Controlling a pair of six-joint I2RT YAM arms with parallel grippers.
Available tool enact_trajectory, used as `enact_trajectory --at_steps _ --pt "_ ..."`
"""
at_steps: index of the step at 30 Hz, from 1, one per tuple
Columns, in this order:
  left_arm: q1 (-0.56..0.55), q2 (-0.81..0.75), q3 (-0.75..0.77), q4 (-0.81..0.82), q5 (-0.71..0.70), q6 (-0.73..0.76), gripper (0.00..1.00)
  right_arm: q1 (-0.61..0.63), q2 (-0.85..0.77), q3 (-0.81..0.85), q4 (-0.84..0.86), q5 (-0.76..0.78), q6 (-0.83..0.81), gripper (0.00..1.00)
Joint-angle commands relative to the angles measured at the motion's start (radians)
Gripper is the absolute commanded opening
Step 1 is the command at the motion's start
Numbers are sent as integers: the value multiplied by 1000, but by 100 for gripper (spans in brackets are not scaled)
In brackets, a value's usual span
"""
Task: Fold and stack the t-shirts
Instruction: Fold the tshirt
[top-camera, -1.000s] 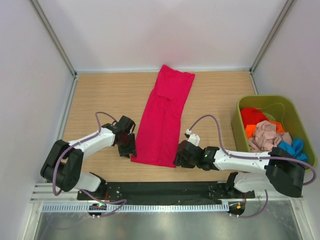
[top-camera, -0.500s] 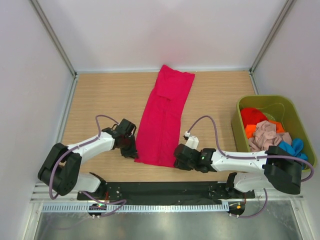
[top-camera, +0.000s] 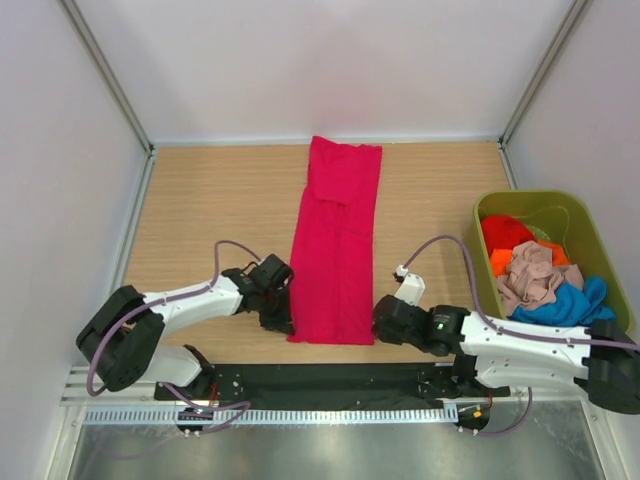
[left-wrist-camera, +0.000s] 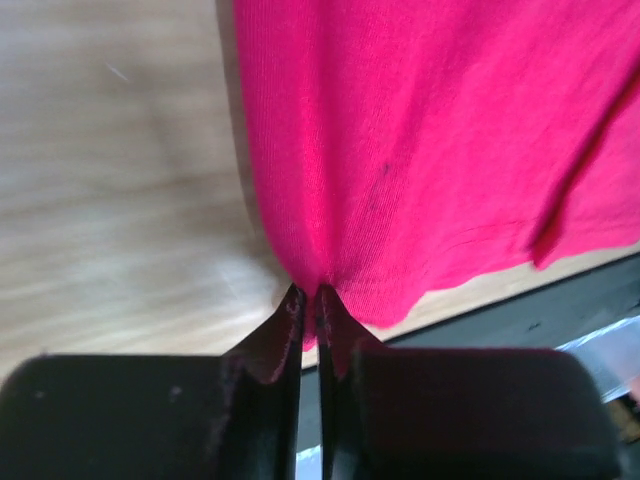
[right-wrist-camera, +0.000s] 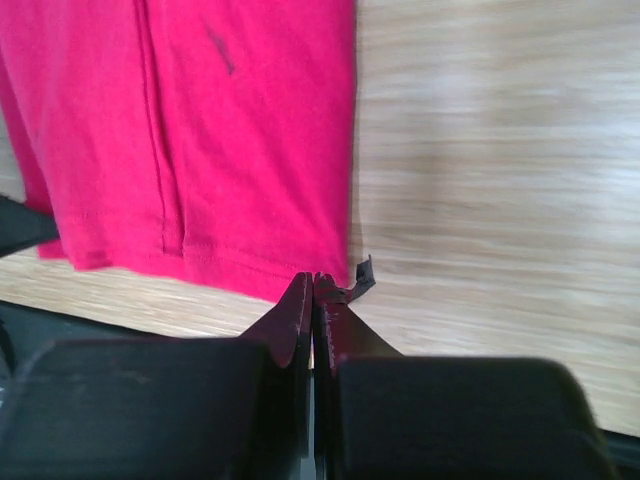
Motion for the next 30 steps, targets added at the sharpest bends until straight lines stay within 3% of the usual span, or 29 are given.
enact_trajectory --at_steps 1,3,4,5,8,15,18,30 --pt "-73 -11 34 -29 -50 -60 9 7 -105 -66 -123 27 31 1" --pt "-90 -16 46 -89 -99 -60 12 7 -165 -85 -117 1 27 4" --pt "-90 -22 42 -98 -133 -60 14 5 -175 -77 -134 4 34 9" --pt "-90 -23 37 -108 -142 -61 15 7 -179 -54 -166 7 33 23" --pt "-92 -14 17 -125 -156 -60 21 5 -169 4 -218 26 13 38" --pt "-92 -97 0 -166 -174 -21 39 5 -75 -11 -97 -94 -30 42" --pt "-92 -129 -12 -158 -159 -20 42 7 -49 -28 -65 -112 -26 42" --pt "-92 -89 -84 -28 -79 -31 38 5 -58 -89 -36 -131 31 41"
